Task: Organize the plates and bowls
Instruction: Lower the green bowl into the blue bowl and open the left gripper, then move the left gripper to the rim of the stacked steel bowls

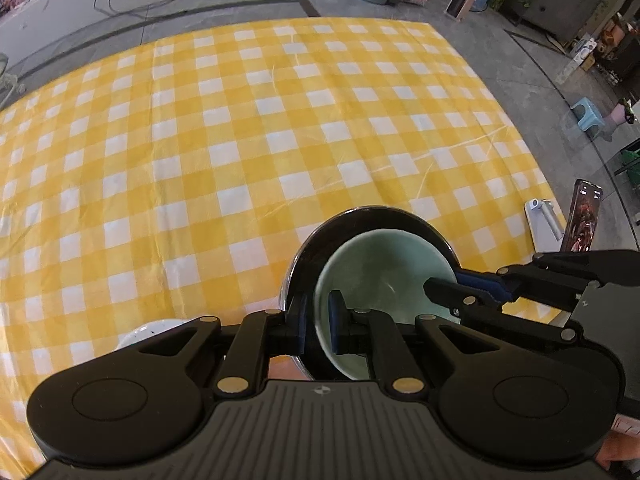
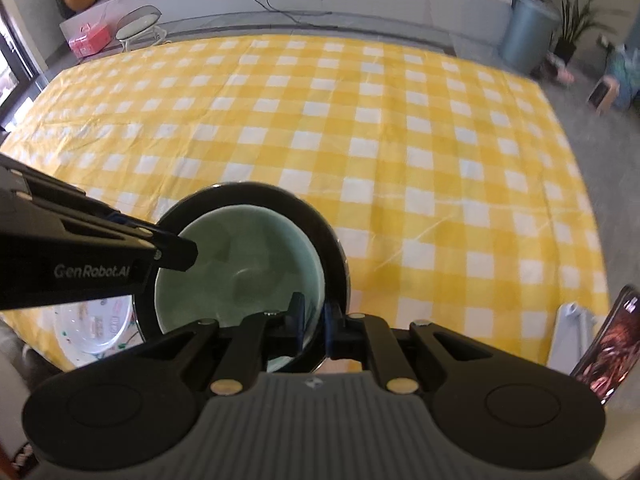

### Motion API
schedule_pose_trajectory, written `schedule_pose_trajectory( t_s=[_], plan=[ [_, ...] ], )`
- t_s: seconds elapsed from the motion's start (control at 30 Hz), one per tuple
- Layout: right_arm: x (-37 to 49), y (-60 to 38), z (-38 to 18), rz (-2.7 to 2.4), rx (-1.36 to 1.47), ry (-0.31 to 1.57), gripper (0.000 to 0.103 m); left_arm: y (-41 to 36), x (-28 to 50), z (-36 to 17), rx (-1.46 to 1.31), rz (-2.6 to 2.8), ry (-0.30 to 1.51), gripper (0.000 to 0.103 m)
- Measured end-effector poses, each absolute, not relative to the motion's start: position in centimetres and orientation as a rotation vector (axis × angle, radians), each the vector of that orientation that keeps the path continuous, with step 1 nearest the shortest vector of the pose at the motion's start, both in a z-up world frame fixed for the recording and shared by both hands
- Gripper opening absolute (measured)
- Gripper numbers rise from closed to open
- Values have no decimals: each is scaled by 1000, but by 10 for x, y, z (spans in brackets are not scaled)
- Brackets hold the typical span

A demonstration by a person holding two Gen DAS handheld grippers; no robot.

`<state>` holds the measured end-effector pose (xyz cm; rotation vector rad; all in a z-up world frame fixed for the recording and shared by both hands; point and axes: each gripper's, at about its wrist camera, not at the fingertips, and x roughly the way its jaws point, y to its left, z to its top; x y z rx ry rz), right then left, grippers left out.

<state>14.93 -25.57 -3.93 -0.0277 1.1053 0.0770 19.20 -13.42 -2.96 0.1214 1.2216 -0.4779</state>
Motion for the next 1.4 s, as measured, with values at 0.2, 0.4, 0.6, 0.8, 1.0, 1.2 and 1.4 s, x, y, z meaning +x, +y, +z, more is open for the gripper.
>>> schedule_pose_trajectory(
  t_s=[0.2, 0.4, 0.6, 0.8, 1.0, 1.2, 1.4],
  plan=[
    [149, -258, -28, 68, -10, 1063, 19, -130, 186, -16, 105, -513, 1166, 19],
    [138, -254, -5, 50, 0, 954, 39, -118, 178, 0, 79, -531, 1105, 29],
    [118, -244, 15, 88, 105, 839, 44, -89, 157, 17, 53, -503, 1008, 44],
    [93, -216, 11, 152, 224, 779, 46, -45, 135, 16, -8, -422, 978, 47],
    [73, -184, -7, 203, 314, 784, 46, -4, 116, -3, -70, -336, 949, 53],
    [63, -158, -40, 187, 372, 824, 50, 31, 104, -26, -157, -248, 921, 57],
    [69, -147, -77, 136, 411, 880, 52, 63, 100, -51, -304, -180, 917, 59]
  ],
)
